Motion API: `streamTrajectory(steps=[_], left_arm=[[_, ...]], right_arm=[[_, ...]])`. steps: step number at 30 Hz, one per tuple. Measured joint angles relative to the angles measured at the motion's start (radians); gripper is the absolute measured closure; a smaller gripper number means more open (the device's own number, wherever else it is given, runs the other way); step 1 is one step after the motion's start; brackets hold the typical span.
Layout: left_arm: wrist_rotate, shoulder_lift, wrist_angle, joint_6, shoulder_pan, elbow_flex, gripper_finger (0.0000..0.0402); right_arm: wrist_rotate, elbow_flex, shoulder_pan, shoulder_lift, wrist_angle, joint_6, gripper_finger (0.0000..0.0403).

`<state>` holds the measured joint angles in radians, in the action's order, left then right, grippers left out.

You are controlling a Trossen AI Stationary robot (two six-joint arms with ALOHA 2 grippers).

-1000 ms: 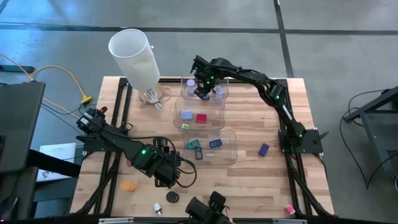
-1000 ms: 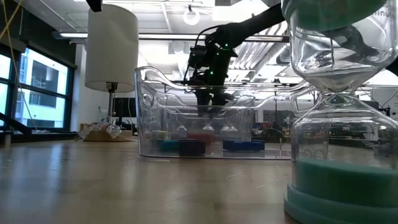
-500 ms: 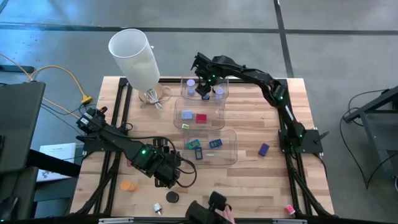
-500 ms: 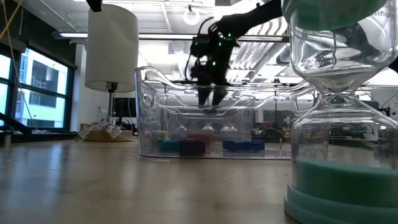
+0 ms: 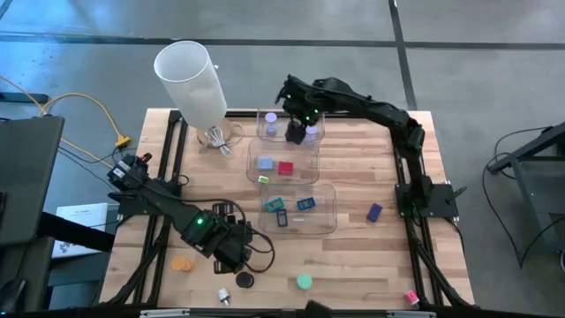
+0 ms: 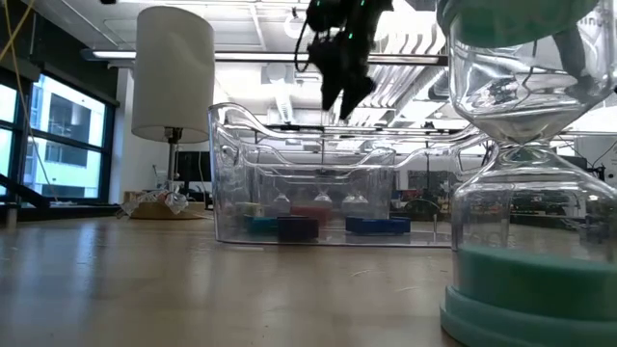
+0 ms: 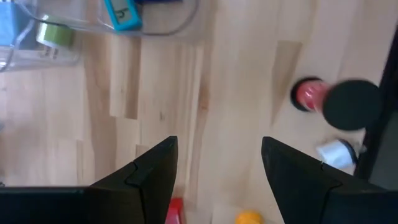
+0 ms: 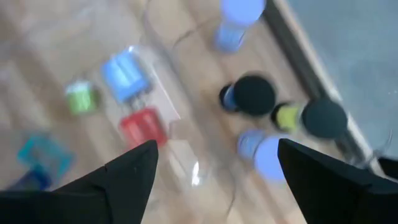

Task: Pick & Place Office items
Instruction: Put the red charger adapter into the middle transparent bin

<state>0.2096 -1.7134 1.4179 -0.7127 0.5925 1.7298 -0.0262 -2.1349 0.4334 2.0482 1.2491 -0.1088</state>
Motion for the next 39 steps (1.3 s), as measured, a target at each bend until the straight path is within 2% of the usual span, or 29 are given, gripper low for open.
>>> streamTrajectory(steps=[8, 12, 17, 19, 22, 30, 34, 39], left_arm=[[0.006, 0.0, 0.096, 0.0, 0.056, 0.0, 0.0179], [0.016, 0.0, 0.102, -0.018, 0.059, 0.0, 0.0179], [0.059, 0.0, 0.125, -0.026, 0.052, 0.0, 0.0179], [0.058, 0.0, 0.142, -0.077, 0.048, 0.0, 0.0179], [0.059, 0.0, 0.155, -0.164, 0.046, 0.0, 0.0179], [0.03, 0.0, 0.153, -0.256, 0.055, 0.0, 0.0179], [0.001, 0.0, 0.129, -0.242, 0.093, 0.0, 0.0179], [-0.002, 0.0, 0.009, -0.12, 0.165, 0.0, 0.0179]], right_arm=[[0.0, 0.0, -0.094, -0.051, 0.225, -0.08, 0.0081], [-0.001, 0.0, -0.13, -0.066, 0.314, -0.178, 0.0081], [-0.004, 0.0, -0.181, -0.107, 0.32, -0.235, 0.0081], [-0.009, 0.0, -0.203, -0.132, 0.321, -0.239, 0.0081], [-0.055, 0.0, -0.249, -0.174, 0.321, -0.263, 0.0081], [-0.148, 0.006, -0.395, -0.283, 0.321, -0.339, 0.0081], [-0.184, 0.043, -0.477, -0.324, 0.322, -0.367, 0.0081], [-0.238, 0.116, -0.551, -0.366, 0.323, -0.397, 0.0081]])
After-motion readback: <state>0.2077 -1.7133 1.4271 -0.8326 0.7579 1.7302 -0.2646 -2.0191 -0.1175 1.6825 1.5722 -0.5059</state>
